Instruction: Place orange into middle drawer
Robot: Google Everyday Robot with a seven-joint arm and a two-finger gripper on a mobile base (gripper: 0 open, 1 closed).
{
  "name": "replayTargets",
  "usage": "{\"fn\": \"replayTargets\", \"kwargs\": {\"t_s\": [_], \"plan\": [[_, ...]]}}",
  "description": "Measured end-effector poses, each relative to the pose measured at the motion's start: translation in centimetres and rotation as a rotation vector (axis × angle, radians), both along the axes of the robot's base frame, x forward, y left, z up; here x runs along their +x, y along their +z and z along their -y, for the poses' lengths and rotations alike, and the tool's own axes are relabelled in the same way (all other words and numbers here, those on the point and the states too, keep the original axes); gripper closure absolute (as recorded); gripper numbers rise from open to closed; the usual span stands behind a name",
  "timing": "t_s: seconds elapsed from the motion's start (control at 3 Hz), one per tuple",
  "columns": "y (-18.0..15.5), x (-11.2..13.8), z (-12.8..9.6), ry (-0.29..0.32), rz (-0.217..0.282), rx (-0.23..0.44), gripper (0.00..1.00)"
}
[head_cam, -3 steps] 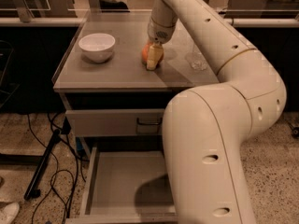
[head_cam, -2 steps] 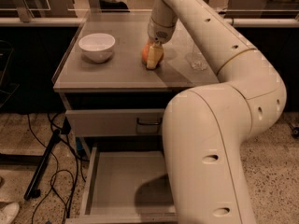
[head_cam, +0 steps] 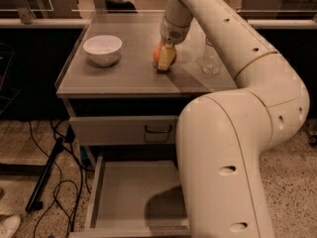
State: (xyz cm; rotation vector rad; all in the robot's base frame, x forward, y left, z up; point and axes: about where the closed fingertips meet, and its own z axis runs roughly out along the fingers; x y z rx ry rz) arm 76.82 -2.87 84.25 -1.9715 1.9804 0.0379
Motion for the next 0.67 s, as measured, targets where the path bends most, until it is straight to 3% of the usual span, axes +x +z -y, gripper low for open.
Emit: {"fn": "replayTargets", "kwargs": {"t_s": [0.33, 0.67], "plan": [[2.6, -0.3, 2.4, -0.070, 0.034, 0.008, 1.00], [5.4, -2.9, 4.5, -0.108, 0.044, 0.038, 1.00]]}}
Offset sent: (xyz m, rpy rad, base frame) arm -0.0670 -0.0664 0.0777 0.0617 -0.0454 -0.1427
